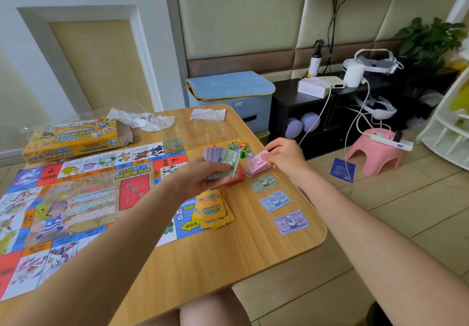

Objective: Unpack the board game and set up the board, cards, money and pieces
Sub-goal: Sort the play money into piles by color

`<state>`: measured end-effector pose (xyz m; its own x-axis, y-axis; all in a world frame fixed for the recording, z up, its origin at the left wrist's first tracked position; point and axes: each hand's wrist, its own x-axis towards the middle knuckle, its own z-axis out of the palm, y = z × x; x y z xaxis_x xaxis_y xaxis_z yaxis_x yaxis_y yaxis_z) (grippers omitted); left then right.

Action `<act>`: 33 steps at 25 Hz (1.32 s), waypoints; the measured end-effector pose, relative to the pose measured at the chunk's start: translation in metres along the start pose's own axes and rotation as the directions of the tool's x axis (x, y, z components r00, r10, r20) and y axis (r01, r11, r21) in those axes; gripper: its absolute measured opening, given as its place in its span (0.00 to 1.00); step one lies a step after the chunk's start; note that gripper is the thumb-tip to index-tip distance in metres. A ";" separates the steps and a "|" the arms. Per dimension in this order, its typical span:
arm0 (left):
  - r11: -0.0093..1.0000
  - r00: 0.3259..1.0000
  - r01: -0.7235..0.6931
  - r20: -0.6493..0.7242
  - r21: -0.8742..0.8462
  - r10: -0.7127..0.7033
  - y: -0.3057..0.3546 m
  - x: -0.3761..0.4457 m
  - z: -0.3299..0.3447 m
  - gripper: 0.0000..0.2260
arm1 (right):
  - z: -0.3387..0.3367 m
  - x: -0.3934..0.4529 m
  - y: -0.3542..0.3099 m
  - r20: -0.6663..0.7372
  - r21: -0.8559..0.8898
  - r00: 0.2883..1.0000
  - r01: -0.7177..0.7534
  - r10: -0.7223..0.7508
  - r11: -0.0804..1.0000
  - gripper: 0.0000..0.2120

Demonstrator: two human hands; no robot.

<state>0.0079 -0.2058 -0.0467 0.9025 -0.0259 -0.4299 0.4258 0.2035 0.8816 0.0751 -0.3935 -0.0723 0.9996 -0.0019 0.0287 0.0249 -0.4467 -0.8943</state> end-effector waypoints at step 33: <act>0.984 0.969 0.054 0.228 0.171 -0.093 -0.022 -0.016 0.020 0.04 | -0.002 -0.042 -0.024 0.434 0.013 0.892 0.134 -0.126 0.991 0.05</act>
<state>-0.0142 -0.2294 -0.0554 0.8499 -0.2671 -0.4543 0.4788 0.0313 0.8773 0.0328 -0.3842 -0.0513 0.8951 0.4426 -0.0549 0.1587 -0.4311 -0.8882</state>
